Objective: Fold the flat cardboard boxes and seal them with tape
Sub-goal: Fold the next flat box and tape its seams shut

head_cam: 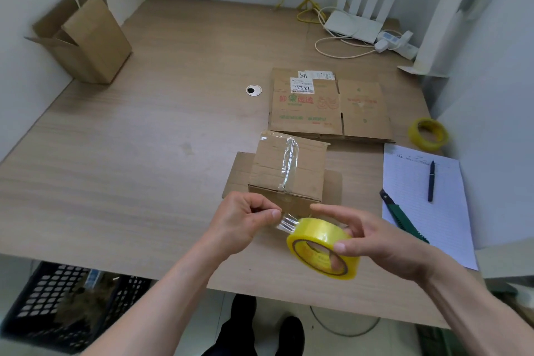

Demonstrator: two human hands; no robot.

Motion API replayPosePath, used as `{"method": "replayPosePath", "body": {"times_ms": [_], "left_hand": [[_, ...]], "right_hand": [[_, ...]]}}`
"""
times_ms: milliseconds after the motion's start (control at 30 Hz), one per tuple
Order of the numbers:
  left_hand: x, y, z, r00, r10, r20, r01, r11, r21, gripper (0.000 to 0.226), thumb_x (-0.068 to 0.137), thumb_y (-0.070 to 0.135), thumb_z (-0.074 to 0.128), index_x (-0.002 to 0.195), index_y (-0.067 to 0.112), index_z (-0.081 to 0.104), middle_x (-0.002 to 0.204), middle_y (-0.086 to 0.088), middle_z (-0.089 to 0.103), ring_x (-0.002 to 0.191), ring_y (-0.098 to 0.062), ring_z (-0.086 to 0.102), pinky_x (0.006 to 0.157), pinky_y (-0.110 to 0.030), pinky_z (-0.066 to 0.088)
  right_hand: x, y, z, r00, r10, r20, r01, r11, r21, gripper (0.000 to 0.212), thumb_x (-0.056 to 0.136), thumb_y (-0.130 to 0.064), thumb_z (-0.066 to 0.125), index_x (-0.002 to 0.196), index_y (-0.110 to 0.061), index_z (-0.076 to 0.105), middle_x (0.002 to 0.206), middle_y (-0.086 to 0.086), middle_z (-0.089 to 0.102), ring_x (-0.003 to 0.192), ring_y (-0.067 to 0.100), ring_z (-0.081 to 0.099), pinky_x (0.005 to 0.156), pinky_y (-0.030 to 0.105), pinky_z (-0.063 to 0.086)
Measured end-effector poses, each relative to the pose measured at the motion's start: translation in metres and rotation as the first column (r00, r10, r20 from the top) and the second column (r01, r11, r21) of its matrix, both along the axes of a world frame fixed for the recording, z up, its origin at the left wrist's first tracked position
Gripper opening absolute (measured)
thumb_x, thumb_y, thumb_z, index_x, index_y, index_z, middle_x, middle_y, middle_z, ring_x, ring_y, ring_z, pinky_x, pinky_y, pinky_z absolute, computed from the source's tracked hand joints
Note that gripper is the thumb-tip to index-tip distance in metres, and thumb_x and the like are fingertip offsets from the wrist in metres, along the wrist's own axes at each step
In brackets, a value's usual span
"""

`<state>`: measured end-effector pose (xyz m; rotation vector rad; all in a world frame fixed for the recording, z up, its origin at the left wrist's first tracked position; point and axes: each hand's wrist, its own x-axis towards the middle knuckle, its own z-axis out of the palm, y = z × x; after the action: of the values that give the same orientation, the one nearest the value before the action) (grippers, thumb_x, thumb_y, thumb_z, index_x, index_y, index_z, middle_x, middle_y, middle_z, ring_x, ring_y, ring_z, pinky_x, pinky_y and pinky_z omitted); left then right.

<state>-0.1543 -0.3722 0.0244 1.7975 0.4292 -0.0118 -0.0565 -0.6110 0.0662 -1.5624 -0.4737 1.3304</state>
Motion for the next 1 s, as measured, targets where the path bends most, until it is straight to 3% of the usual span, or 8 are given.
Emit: {"method": "replayPosePath", "body": {"times_ms": [100,200,233,367,433,533,733,1000], "left_hand": [[0.005,0.008,-0.001,1.0,-0.01,0.019,0.009,1.0,0.029,0.016,0.081,0.012,0.078,0.072,0.025,0.077,0.072,0.004,0.074,0.066,-0.004,0.063,0.062,-0.019,0.049],[0.01,0.011,-0.006,1.0,0.029,-0.004,-0.029,0.995,0.093,0.018,0.082,0.013,0.076,0.07,0.025,0.076,0.074,0.006,0.074,0.071,-0.01,0.067,0.066,-0.027,0.053],[0.013,0.014,-0.008,0.998,0.056,0.0,-0.056,0.994,0.098,0.018,0.082,0.013,0.076,0.07,0.025,0.076,0.074,0.007,0.074,0.074,-0.012,0.068,0.069,-0.028,0.053],[0.023,0.033,-0.017,0.99,0.137,0.031,-0.14,0.982,0.124,0.024,0.08,0.01,0.078,0.066,0.03,0.074,0.07,0.009,0.073,0.069,-0.005,0.067,0.065,-0.021,0.051],[0.025,0.035,-0.02,0.994,0.099,0.043,-0.104,0.983,0.154,0.024,0.08,0.009,0.078,0.067,0.03,0.074,0.071,0.01,0.073,0.069,-0.007,0.067,0.065,-0.021,0.051],[0.024,0.033,-0.028,0.993,0.086,0.079,-0.099,0.979,0.181,0.024,0.081,0.007,0.077,0.069,0.027,0.074,0.072,0.014,0.072,0.071,-0.001,0.066,0.067,-0.016,0.051],[0.03,0.043,-0.041,0.98,0.074,0.186,-0.127,0.948,0.292,0.014,0.078,0.0,0.076,0.07,0.011,0.073,0.067,0.012,0.066,0.068,0.001,0.059,0.061,-0.009,0.041],[0.029,0.055,-0.056,0.963,-0.014,0.269,-0.096,0.916,0.39,0.011,0.08,0.0,0.075,0.076,0.011,0.075,0.07,0.003,0.067,0.068,-0.015,0.061,0.065,-0.033,0.05]], "right_hand": [[0.005,-0.003,0.002,0.966,0.071,0.25,-0.024,0.982,-0.187,0.068,0.08,-0.035,0.076,0.141,-0.038,0.046,0.086,0.001,0.072,0.08,0.014,0.066,0.075,0.02,0.048],[0.011,0.001,-0.002,0.586,0.303,0.751,0.218,0.834,-0.507,0.053,0.081,-0.059,0.068,0.13,-0.054,0.052,0.081,-0.027,0.061,0.084,0.001,0.058,0.072,0.021,0.039],[0.012,0.004,-0.004,0.571,0.264,0.777,0.24,0.852,-0.466,0.05,0.08,-0.06,0.068,0.128,-0.057,0.053,0.073,-0.029,0.06,0.077,-0.003,0.056,0.069,0.021,0.039],[0.017,0.0,-0.011,0.888,-0.05,0.457,0.161,0.965,-0.207,0.04,0.09,-0.027,0.07,0.125,-0.043,0.062,0.067,-0.01,0.067,0.064,0.004,0.061,0.064,0.025,0.051],[0.021,0.001,-0.017,0.804,0.078,0.59,0.161,0.926,-0.342,0.037,0.091,-0.035,0.067,0.126,-0.045,0.061,0.087,-0.011,0.072,0.081,0.007,0.064,0.069,0.027,0.05],[0.023,0.012,-0.025,0.399,0.383,0.833,0.402,0.744,-0.534,0.043,0.089,-0.06,0.056,0.131,-0.053,0.052,0.125,-0.017,0.065,0.112,0.013,0.058,0.074,0.027,0.036],[0.023,0.029,-0.045,0.42,0.324,0.848,0.446,0.739,-0.504,0.047,0.089,-0.063,0.055,0.134,-0.05,0.051,0.122,-0.009,0.068,0.112,0.02,0.06,0.071,0.029,0.04],[0.016,0.039,-0.064,0.403,0.289,0.868,0.509,0.718,-0.475,0.047,0.087,-0.063,0.056,0.13,-0.045,0.055,0.113,-0.004,0.071,0.106,0.026,0.062,0.072,0.034,0.047]]}}
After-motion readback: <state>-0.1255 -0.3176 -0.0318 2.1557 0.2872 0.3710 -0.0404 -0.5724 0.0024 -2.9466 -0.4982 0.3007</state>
